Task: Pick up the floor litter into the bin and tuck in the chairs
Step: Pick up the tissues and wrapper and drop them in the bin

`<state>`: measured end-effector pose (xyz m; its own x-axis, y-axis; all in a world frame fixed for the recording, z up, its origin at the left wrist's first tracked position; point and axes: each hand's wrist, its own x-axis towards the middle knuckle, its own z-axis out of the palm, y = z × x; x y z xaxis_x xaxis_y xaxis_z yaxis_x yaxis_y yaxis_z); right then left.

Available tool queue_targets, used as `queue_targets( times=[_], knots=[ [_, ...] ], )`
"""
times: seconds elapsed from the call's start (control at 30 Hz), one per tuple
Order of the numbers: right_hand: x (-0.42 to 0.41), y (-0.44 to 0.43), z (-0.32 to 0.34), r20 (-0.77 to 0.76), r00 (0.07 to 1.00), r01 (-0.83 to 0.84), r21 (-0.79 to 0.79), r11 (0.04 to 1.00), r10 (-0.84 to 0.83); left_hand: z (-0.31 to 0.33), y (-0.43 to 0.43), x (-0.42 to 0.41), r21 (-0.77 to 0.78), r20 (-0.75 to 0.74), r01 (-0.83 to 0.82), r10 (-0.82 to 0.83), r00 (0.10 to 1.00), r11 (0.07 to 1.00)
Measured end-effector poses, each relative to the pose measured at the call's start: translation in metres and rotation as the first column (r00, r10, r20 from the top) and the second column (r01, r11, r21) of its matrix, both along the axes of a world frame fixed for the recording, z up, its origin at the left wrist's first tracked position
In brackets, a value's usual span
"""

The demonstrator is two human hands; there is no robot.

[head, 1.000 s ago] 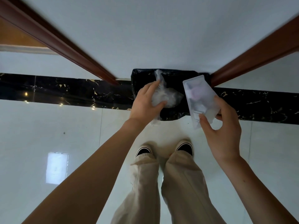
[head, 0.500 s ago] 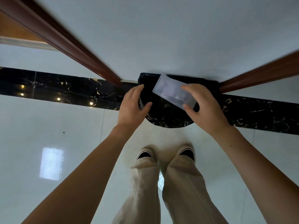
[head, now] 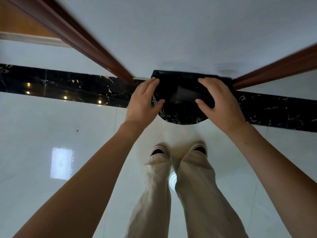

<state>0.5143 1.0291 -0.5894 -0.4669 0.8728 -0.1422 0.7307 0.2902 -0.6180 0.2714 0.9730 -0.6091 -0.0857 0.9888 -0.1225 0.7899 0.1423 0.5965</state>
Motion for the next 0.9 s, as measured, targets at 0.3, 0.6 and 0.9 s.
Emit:
queue_targets(
  times=[0.3, 0.6, 0.9],
  knots=[
    [0.008, -0.049, 0.258, 0.066, 0.978, 0.189, 0.127, 0.974, -0.199, 0.261, -0.021, 0.004, 0.052, -0.065, 0.255, -0.252, 0.966, 0.965],
    [0.022, -0.163, 0.499, 0.089, 0.878, 0.426, 0.306, 0.852, -0.471, 0.525, -0.077, 0.028, 0.244, -0.159, 0.501, -0.475, 0.865, 0.830],
    [0.072, -0.356, 0.568, 0.054, 0.589, 0.765, 0.284, 0.578, -0.806, 0.591, -0.171, 0.111, 0.261, -0.137, 0.769, -0.766, 0.628, 0.583]
  ],
)
